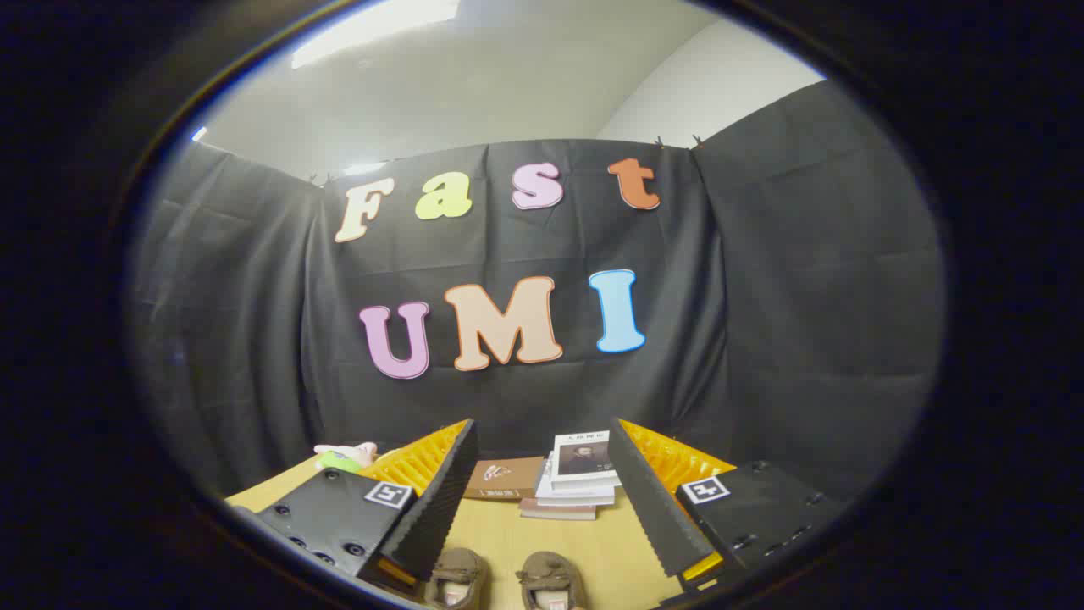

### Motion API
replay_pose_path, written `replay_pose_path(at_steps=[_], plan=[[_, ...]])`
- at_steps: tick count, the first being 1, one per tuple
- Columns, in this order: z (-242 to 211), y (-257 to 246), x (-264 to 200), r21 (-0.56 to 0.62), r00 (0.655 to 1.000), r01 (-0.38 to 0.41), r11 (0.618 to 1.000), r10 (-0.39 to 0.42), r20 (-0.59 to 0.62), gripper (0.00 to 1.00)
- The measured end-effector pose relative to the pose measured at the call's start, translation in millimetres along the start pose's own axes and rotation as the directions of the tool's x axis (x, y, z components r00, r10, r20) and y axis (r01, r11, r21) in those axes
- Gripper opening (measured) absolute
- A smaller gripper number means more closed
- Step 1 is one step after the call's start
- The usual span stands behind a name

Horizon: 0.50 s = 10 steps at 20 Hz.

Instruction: Open the storage box then place both shoes into the box .Put the left shoe in first, then the right shoe, with the right side of both shoes facing outward in a uniform manner.

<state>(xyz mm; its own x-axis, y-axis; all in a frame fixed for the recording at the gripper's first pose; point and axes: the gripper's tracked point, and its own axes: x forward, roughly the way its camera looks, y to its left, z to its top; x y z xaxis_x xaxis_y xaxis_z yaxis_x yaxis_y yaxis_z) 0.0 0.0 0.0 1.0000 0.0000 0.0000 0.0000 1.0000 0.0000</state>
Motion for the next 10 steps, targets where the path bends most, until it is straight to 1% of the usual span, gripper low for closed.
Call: replay_pose_path(at_steps=[10], plan=[[-7,20,-20,-0.039,1.0,-0.014,0.999,0.014,-0.003,0.99]])
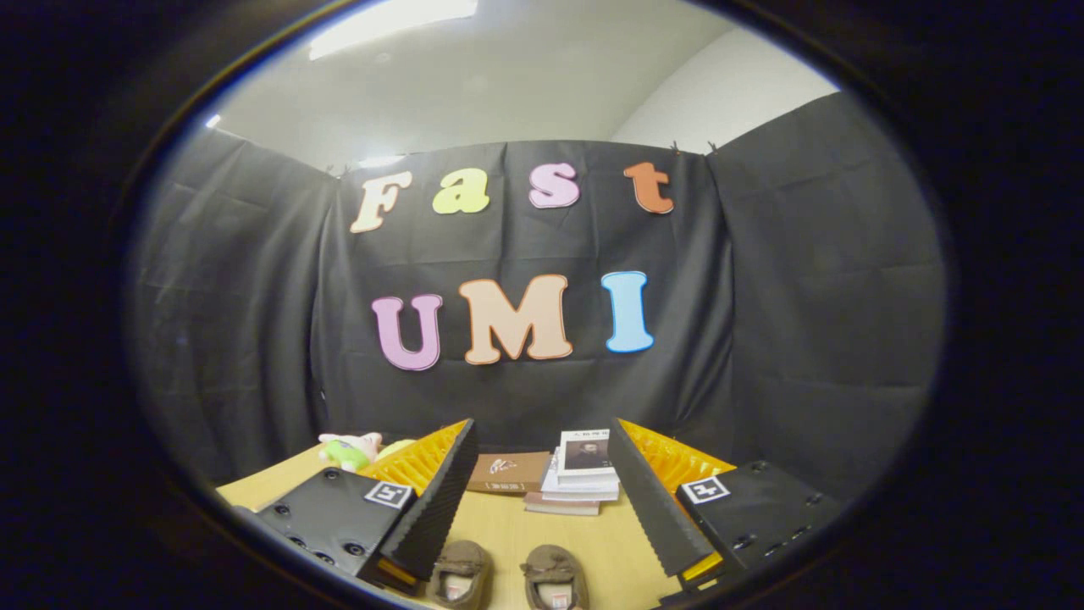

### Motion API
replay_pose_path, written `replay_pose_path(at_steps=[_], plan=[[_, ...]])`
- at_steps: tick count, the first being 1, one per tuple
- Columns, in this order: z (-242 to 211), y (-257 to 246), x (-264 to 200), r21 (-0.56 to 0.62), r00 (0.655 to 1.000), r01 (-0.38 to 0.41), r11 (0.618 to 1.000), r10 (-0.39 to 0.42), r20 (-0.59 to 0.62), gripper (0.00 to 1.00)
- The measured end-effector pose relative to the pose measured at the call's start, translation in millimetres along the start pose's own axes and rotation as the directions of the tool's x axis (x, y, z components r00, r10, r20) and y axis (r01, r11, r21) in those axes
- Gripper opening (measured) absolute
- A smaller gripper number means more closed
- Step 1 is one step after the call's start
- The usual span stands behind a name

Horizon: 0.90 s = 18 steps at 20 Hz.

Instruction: Open the storage box then place both shoes into the box .Put the left shoe in first, then the right shoe, with the right side of both shoes facing outward in a uniform manner.

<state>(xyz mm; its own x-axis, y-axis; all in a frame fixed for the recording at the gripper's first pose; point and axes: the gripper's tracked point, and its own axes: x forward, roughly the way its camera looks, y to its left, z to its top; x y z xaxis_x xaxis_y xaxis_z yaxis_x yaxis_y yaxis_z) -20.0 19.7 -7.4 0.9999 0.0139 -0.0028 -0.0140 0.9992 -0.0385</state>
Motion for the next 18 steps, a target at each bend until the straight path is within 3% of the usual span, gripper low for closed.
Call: replay_pose_path(at_steps=[10,14,18], plan=[[-13,17,-4,0.047,0.999,-0.011,0.999,0.013,-0.042,0.99],[-44,48,2,0.155,0.985,-0.084,0.984,0.106,-0.137,0.99],[-92,93,2,0.306,0.921,-0.178,0.935,0.268,-0.283,0.99]])
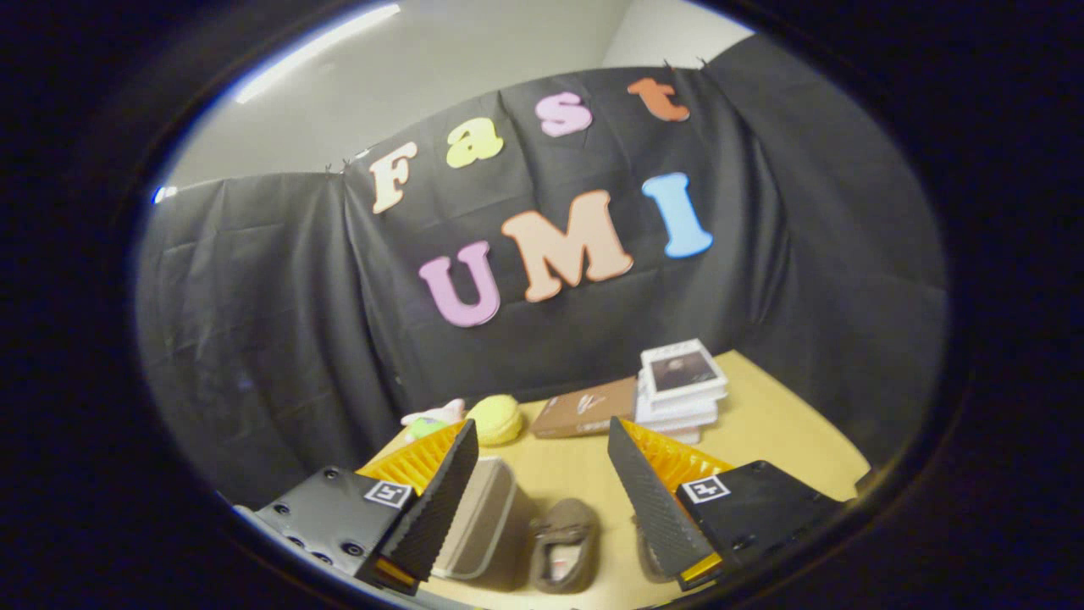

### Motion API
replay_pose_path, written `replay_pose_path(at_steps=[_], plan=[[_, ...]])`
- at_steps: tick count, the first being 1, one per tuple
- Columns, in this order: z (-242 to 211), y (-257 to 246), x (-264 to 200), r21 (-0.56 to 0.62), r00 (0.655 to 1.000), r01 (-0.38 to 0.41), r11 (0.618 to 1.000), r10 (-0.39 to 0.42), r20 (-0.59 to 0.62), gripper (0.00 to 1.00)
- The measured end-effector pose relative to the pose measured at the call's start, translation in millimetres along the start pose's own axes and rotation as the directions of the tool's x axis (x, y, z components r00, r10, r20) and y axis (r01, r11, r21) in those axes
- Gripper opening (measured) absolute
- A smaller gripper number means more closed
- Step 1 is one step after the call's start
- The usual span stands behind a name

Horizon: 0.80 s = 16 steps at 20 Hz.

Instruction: Open the storage box then place both shoes into the box .Put the left shoe in first, then the right shoe, with the right side of both shoes facing outward in a uniform manner.

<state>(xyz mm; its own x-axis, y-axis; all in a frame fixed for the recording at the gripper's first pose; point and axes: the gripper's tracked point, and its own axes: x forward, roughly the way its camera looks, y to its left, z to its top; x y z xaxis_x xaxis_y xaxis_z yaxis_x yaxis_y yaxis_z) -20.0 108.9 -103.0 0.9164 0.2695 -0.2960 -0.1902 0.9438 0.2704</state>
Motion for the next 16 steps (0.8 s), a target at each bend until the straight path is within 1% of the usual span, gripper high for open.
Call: replay_pose_path(at_steps=[2,4,6,7,10,12,14,16], plan=[[-28,8,9,0.071,0.995,-0.041,0.997,0.047,-0.09,0.99],[-55,15,18,0.125,0.98,-0.065,0.99,0.087,-0.179,0.99],[-88,27,23,0.2,0.948,-0.09,0.976,0.146,-0.285,0.99],[-104,32,26,0.254,0.924,-0.093,0.963,0.178,-0.338,0.99],[-146,42,27,0.415,0.84,-0.054,0.908,0.266,-0.473,0.99],[-171,42,26,0.476,0.791,-0.008,0.879,0.297,-0.534,0.99],[-189,41,25,0.522,0.755,0.03,0.852,0.323,-0.571,0.99],[-204,43,23,0.58,0.719,0.072,0.811,0.361,-0.594,0.99]])
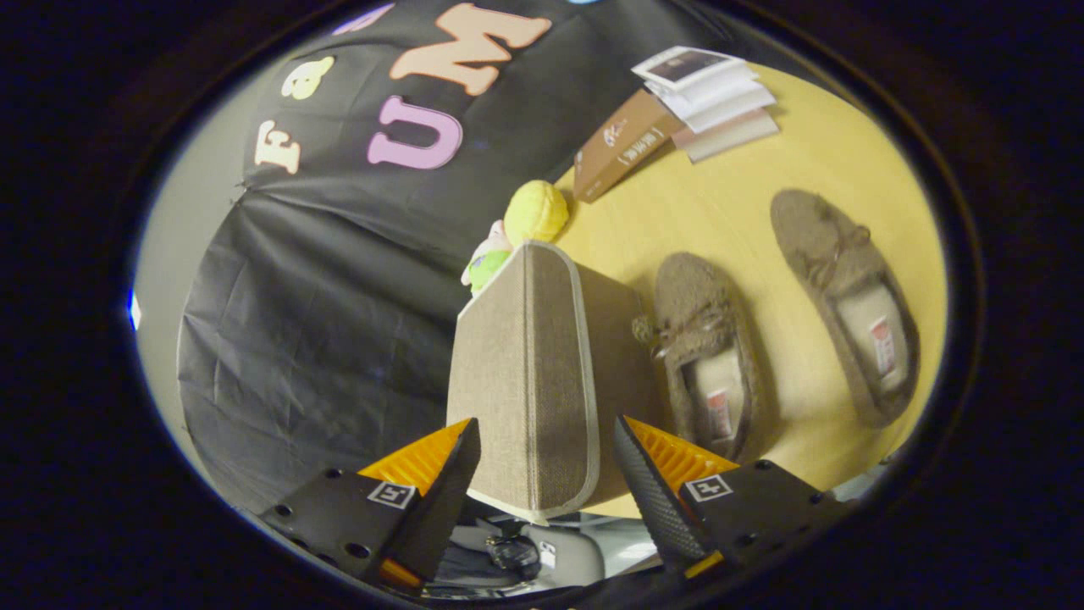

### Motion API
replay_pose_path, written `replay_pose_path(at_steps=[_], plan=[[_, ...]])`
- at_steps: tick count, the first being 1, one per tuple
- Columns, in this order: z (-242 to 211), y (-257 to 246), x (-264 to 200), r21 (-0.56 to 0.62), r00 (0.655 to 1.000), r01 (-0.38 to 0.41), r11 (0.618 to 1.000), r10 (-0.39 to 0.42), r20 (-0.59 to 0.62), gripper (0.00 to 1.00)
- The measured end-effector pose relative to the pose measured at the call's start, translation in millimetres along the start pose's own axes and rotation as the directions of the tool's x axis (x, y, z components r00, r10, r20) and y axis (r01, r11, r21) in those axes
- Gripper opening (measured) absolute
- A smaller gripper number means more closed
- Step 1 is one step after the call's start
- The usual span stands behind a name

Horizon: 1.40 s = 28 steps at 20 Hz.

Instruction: Open the storage box then place both shoes into the box .Put the left shoe in first, then the right shoe, with the right side of both shoes facing outward in a uniform manner.

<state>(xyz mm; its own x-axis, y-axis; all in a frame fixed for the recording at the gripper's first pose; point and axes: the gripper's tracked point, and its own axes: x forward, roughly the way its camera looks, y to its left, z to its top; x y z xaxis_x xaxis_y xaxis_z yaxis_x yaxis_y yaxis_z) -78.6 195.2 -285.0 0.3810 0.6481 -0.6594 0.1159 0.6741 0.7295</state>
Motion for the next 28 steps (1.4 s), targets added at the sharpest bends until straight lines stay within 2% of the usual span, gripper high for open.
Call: replay_pose_path(at_steps=[3,9,13,17,19,22,24,26,28], plan=[[-12,-6,12,0.122,0.997,-0.042,0.992,0.051,-0.066,0.99],[-31,-5,17,0.312,0.977,-0.123,0.942,0.17,-0.128,0.99],[-19,2,8,0.381,0.963,-0.201,0.902,0.253,-0.09,0.98],[-12,-2,3,0.362,0.963,-0.222,0.905,0.261,-0.062,0.97],[-11,-2,-1,0.378,0.961,-0.232,0.896,0.272,-0.054,0.85],[-7,9,-10,0.396,0.942,-0.299,0.868,0.336,-0.027,0.68],[-3,18,-15,0.399,0.925,-0.348,0.848,0.38,-0.001,0.68],[1,30,-23,0.399,0.898,-0.414,0.819,0.438,0.032,0.59],[6,43,-31,0.411,0.861,-0.484,0.773,0.504,0.066,0.51]])
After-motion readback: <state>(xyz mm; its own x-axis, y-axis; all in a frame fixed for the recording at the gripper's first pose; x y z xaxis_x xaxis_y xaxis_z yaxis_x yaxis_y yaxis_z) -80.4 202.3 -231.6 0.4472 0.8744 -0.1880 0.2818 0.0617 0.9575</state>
